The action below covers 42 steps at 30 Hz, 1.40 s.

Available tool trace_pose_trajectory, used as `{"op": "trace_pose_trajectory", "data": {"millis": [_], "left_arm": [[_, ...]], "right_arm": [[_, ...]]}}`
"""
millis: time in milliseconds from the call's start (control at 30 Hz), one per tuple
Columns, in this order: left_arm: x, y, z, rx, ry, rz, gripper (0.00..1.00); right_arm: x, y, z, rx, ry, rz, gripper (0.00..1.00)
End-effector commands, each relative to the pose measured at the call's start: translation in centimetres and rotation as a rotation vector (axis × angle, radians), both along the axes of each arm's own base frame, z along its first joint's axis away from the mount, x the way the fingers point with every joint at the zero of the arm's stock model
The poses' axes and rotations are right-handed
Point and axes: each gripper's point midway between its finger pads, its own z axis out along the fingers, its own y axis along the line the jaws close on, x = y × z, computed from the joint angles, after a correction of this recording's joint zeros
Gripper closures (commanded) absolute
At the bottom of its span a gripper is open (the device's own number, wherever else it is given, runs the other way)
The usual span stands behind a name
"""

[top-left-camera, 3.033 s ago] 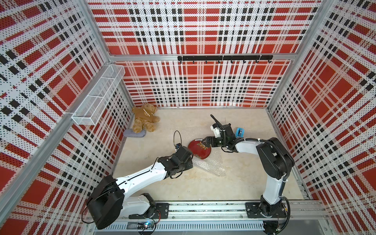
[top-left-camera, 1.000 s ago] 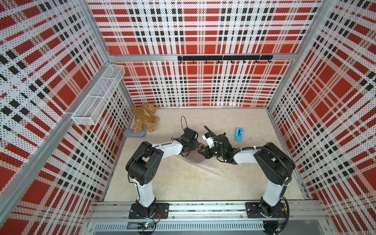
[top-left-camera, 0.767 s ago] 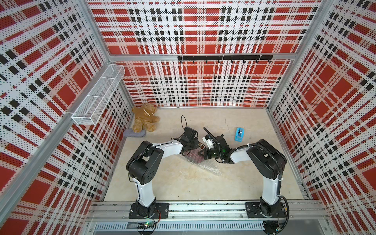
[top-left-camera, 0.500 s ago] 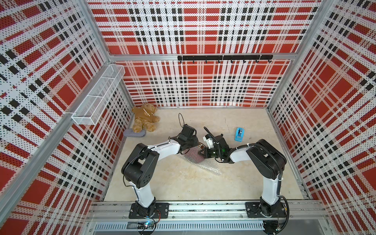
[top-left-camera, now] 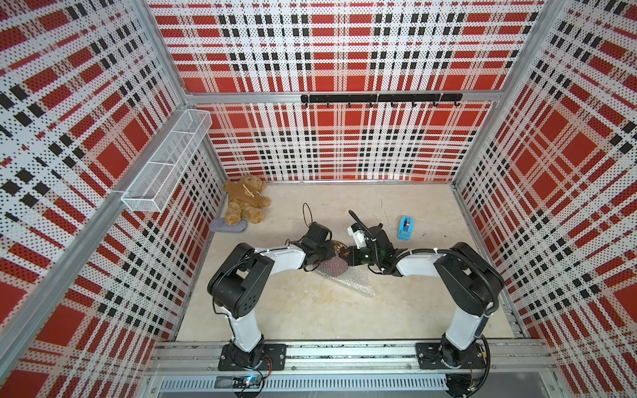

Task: Wrap dinner plates in bubble wrap
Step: Wrap the plate in the bubble wrap.

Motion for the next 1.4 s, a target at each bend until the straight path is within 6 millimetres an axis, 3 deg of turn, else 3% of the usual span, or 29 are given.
{"op": "trace_pose_trajectory", "data": {"millis": [0, 100, 267, 533, 833, 1100, 1200, 1267, 1367], "left_arm": [[-0.6, 0.7, -2.0, 0.009, 0.033, 0.024, 0.97], [-0.5, 1.0, -1.9, 0.008, 0.024, 0.050, 0.97], [-0.3, 1.7, -1.6, 0.023, 0.006, 0.096, 0.97], [-1.1, 1.9, -2.4, 0.033, 0.020, 0.103, 0.97], [-1.6, 2.9, -3.4, 0.056, 0.034, 0.125, 0.98], [-1.8, 2.9, -3.6, 0.048, 0.040, 0.115, 0.99], [-2.0, 2.5, -3.6, 0.039, 0.043, 0.100, 0.99], [-2.1, 2.2, -3.6, 0.033, 0.043, 0.092, 0.98], [-2.1, 1.7, -3.4, 0.024, 0.038, 0.082, 0.99]], "right_arm": [[-2.9, -0.1, 0.8, -0.038, -0.067, 0.153, 1.00], [-5.2, 0.2, -0.8, -0.087, -0.029, 0.237, 1.00], [-7.2, 0.5, -3.4, -0.130, 0.042, 0.257, 1.00], [-10.0, -3.4, -7.8, -0.211, 0.215, 0.119, 1.00], [-13.3, -8.3, -9.2, -0.299, 0.319, -0.011, 1.00], [-15.9, -12.7, -7.9, -0.347, 0.378, -0.142, 1.00], [-15.9, -13.3, -5.6, -0.279, 0.343, -0.189, 0.81], [-15.5, -12.8, -3.4, -0.168, 0.300, -0.209, 0.53], [-15.1, -12.5, -2.6, -0.033, 0.344, -0.252, 0.31]]}}
